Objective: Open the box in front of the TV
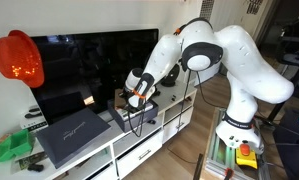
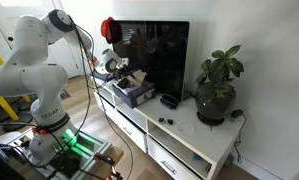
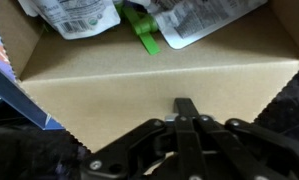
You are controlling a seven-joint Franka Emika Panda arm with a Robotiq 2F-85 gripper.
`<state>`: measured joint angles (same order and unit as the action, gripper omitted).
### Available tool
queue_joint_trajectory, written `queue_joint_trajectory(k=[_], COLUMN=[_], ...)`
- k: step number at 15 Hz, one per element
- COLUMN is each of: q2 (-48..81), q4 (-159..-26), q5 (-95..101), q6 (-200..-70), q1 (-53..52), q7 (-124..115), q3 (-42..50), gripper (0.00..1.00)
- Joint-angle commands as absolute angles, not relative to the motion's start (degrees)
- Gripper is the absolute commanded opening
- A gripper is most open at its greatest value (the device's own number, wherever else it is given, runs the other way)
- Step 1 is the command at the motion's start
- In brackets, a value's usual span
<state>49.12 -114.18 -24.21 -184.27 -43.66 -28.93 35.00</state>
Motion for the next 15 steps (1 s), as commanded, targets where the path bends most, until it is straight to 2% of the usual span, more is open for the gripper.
queue_joint_trajectory(k=[1,11,15], q2=[48.0,44.2,43.5], q4=[-115.0,-112.1,-111.7], q5=[-22.7,-15.8,-13.2], q6=[-176.8,-165.4,-166.8], q1=[-40.9,-32.0,-29.7], q7=[-27.8,-30.1,-32.7], q3=[32.0,25.2,23.6], gripper=[0.00,0.00,0.00])
